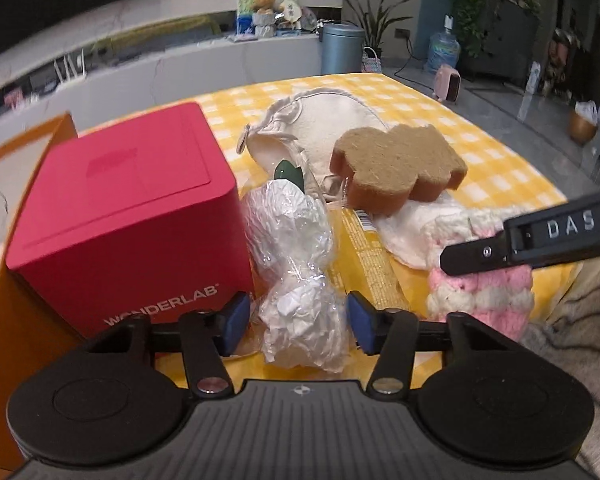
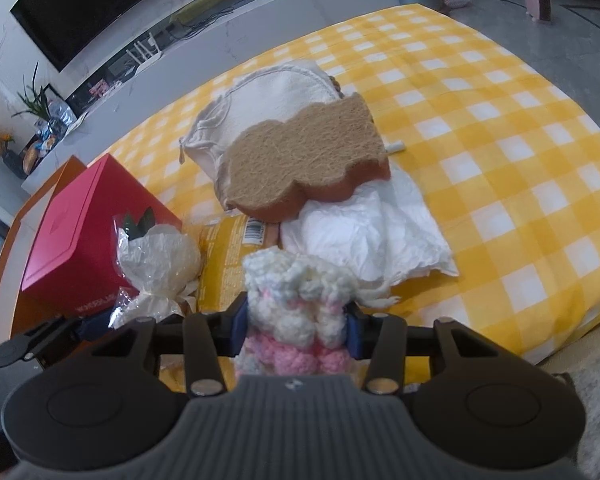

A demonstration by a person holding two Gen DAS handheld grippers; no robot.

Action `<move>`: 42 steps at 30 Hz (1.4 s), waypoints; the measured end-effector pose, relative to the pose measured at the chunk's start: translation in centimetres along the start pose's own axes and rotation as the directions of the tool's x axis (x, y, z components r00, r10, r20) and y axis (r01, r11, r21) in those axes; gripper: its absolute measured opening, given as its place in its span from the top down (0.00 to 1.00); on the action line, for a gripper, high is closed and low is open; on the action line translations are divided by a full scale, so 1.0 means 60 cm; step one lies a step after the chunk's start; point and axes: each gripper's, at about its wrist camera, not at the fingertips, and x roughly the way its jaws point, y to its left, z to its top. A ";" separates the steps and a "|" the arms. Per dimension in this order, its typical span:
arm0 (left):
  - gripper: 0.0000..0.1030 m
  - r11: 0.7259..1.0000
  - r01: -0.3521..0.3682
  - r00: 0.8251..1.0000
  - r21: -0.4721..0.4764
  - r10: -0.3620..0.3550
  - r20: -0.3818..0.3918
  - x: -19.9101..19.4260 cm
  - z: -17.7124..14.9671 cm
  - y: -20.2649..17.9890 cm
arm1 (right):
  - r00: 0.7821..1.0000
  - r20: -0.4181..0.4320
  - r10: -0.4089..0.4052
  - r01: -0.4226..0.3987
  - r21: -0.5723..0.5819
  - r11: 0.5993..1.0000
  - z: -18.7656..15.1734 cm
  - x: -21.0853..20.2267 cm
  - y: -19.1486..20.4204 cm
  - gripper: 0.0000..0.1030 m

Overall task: Organize soft objects
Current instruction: 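Grasp the foil-wrapped item with the left gripper while the right holds the crocheted item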

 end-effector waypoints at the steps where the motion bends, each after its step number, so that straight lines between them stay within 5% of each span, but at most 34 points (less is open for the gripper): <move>1: 0.46 1.000 0.013 1.000 -0.015 -0.013 -0.003 -0.001 0.000 0.005 | 1.000 -0.001 0.002 -0.002 0.005 1.000 0.000 0.000 -0.001 0.55; 11: 0.53 0.996 0.078 0.994 0.043 -0.074 -0.086 -0.059 -0.035 0.014 | 1.000 0.016 -0.012 0.011 0.041 0.999 0.001 0.000 -0.006 0.55; 20: 0.36 0.996 0.086 0.989 0.008 -0.085 -0.118 -0.038 -0.023 0.020 | 1.000 0.017 -0.025 0.024 0.042 0.999 0.002 0.002 -0.006 0.55; 27: 0.36 0.994 0.087 0.981 -0.061 -0.096 -0.166 0.000 -0.005 0.032 | 1.000 0.019 -0.024 0.023 0.034 0.999 0.001 0.001 -0.005 0.55; 32: 0.48 0.993 0.104 0.982 -0.063 -0.113 -0.151 -0.005 -0.008 0.033 | 1.000 0.020 -0.023 0.023 0.032 0.999 0.001 -0.001 -0.004 0.55; 42: 0.49 0.988 0.155 0.984 -0.019 -0.156 -0.086 -0.041 0.003 0.022 | 0.999 0.023 -0.025 0.025 0.024 0.999 0.001 -0.002 -0.002 0.56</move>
